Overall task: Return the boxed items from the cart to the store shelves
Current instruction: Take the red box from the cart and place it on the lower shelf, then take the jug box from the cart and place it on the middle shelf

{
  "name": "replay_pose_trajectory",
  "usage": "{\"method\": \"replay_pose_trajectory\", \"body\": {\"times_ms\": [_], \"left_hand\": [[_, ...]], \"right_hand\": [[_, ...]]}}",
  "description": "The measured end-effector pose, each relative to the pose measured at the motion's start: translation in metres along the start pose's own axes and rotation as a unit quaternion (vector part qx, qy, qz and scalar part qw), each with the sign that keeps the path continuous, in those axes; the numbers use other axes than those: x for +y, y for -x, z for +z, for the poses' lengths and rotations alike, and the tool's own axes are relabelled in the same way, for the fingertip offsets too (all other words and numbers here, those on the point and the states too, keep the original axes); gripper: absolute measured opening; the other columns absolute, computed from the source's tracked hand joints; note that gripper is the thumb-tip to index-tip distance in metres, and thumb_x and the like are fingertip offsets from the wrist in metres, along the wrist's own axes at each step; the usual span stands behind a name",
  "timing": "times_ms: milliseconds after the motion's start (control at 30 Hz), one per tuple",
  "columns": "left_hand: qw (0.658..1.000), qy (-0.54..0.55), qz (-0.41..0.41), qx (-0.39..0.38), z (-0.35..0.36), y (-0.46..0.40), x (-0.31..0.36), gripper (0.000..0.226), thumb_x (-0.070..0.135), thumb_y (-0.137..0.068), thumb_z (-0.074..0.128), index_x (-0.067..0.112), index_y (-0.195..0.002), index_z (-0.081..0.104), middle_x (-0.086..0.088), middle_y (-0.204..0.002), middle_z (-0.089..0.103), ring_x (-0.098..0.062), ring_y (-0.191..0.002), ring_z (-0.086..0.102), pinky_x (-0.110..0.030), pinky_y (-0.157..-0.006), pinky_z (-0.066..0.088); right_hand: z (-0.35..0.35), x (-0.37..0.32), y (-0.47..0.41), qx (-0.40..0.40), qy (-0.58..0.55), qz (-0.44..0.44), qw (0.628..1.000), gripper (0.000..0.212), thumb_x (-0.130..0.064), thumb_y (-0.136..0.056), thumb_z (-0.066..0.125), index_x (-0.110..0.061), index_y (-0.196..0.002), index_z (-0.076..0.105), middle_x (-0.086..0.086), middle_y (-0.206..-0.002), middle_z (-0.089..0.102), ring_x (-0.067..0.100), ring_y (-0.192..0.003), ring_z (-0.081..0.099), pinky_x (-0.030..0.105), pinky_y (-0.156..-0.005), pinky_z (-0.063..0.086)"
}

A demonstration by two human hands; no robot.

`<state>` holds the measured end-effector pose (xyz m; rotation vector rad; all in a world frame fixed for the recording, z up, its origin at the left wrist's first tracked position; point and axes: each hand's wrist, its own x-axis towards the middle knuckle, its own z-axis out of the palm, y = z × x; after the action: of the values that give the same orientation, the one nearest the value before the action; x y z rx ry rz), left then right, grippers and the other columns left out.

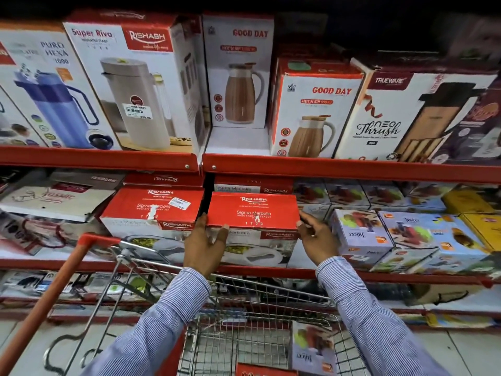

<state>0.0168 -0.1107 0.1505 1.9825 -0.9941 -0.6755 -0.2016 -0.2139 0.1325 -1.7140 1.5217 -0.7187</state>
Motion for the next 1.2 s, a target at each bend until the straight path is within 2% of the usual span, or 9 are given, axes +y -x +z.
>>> {"method": "replay_pose_trajectory", "body": {"times_ms": [200, 300, 467, 667, 800, 867, 967, 1067, 1200], "left_hand": [[1.0, 0.009, 0.001, 0.0, 0.0, 0.003, -0.001, 0.072, 0.032, -0.092, 0.062, 0.009, -0.151, 0.027, -0.01, -0.138, 0.059, -0.021, -0.094, 0.065, -0.029, -0.09, 0.049], [1.0, 0.022, -0.001, -0.002, -0.001, 0.014, -0.011, 0.075, 0.036, -0.09, 0.064, 0.011, -0.151, 0.028, -0.011, -0.144, 0.054, -0.028, -0.12, 0.061, -0.04, -0.103, 0.05], [1.0, -0.003, 0.014, -0.013, 0.013, 0.059, -0.054, 0.059, 0.04, -0.088, 0.065, 0.023, -0.14, 0.045, 0.002, -0.136, 0.061, -0.02, -0.121, 0.06, -0.043, -0.102, 0.051], [0.953, 0.002, -0.222, -0.208, 0.057, 0.115, -0.144, 0.065, 0.047, -0.082, 0.067, 0.009, -0.133, 0.052, -0.022, -0.138, 0.055, -0.046, -0.123, 0.055, -0.054, -0.101, 0.047], [0.887, 0.013, -0.373, -0.271, 0.087, 0.146, -0.175, 0.07, 0.04, -0.09, 0.063, 0.001, -0.142, 0.037, -0.02, -0.145, 0.046, -0.03, -0.122, 0.051, -0.04, -0.104, 0.042], [0.868, -0.003, -0.388, -0.31, 0.095, 0.158, -0.183, 0.058, 0.044, -0.089, 0.064, 0.001, -0.128, 0.053, -0.017, -0.123, 0.063, -0.027, -0.101, 0.06, -0.041, -0.099, 0.048], [0.859, 0.017, -0.393, -0.327, 0.102, 0.171, -0.19, 0.047, 0.045, -0.079, 0.074, 0.003, -0.1, 0.07, -0.008, -0.081, 0.074, -0.024, -0.067, 0.068, -0.036, -0.072, 0.061], [0.862, 0.055, -0.389, -0.319, 0.102, 0.177, -0.183, 0.047, 0.039, -0.071, 0.08, 0.005, -0.103, 0.072, -0.006, -0.078, 0.079, -0.023, -0.063, 0.074, -0.027, -0.054, 0.057], [0.876, 0.089, -0.39, -0.269, 0.099, 0.175, -0.183, 0.058, 0.043, -0.057, 0.078, 0.008, -0.102, 0.065, -0.013, -0.091, 0.076, -0.031, -0.081, 0.072, -0.038, -0.072, 0.059]], "right_hand": [[0.001, -0.003, 0.004, -0.033, -0.035, -0.013, 0.999, 0.046, -0.032, -0.097, 0.046, -0.02, -0.142, 0.044, 0.005, -0.139, 0.056, 0.024, -0.125, 0.053, 0.03, -0.101, 0.041], [-0.003, -0.003, 0.018, -0.044, -0.065, -0.012, 0.997, 0.05, -0.033, -0.096, 0.048, -0.02, -0.144, 0.041, 0.001, -0.136, 0.056, 0.017, -0.121, 0.053, 0.03, -0.097, 0.042], [-0.002, 0.027, 0.065, -0.042, -0.104, 0.017, 0.994, 0.045, -0.024, -0.093, 0.056, -0.018, -0.137, 0.049, -0.009, -0.128, 0.055, 0.011, -0.114, 0.054, 0.029, -0.093, 0.043], [0.028, 0.115, 0.145, -0.114, 0.033, 0.168, 0.979, 0.037, -0.039, -0.091, 0.045, -0.014, -0.106, 0.068, 0.007, -0.104, 0.072, 0.017, -0.081, 0.064, 0.024, -0.07, 0.045], [0.053, 0.165, 0.184, -0.275, 0.168, 0.272, 0.907, 0.056, -0.041, -0.086, 0.035, -0.002, -0.115, 0.062, 0.023, -0.122, 0.064, 0.035, -0.111, 0.061, 0.034, -0.091, 0.048], [0.062, 0.178, 0.202, -0.311, 0.154, 0.301, 0.888, 0.073, -0.043, -0.075, 0.029, 0.003, -0.125, 0.055, 0.024, -0.132, 0.057, 0.037, -0.122, 0.053, 0.038, -0.103, 0.044], [0.07, 0.177, 0.215, -0.31, 0.131, 0.31, 0.889, 0.053, -0.035, -0.091, 0.036, 0.0, -0.126, 0.056, 0.024, -0.132, 0.057, 0.036, -0.123, 0.053, 0.04, -0.105, 0.042], [0.075, 0.17, 0.22, -0.283, 0.099, 0.327, 0.896, 0.044, -0.033, -0.096, 0.036, -0.006, -0.121, 0.06, 0.021, -0.13, 0.059, 0.035, -0.12, 0.056, 0.039, -0.103, 0.043], [0.073, 0.178, 0.222, -0.216, 0.012, 0.356, 0.909, 0.044, -0.054, -0.083, 0.038, -0.019, -0.085, 0.065, 0.014, -0.108, 0.073, 0.029, -0.096, 0.069, 0.044, -0.094, 0.051]]}}
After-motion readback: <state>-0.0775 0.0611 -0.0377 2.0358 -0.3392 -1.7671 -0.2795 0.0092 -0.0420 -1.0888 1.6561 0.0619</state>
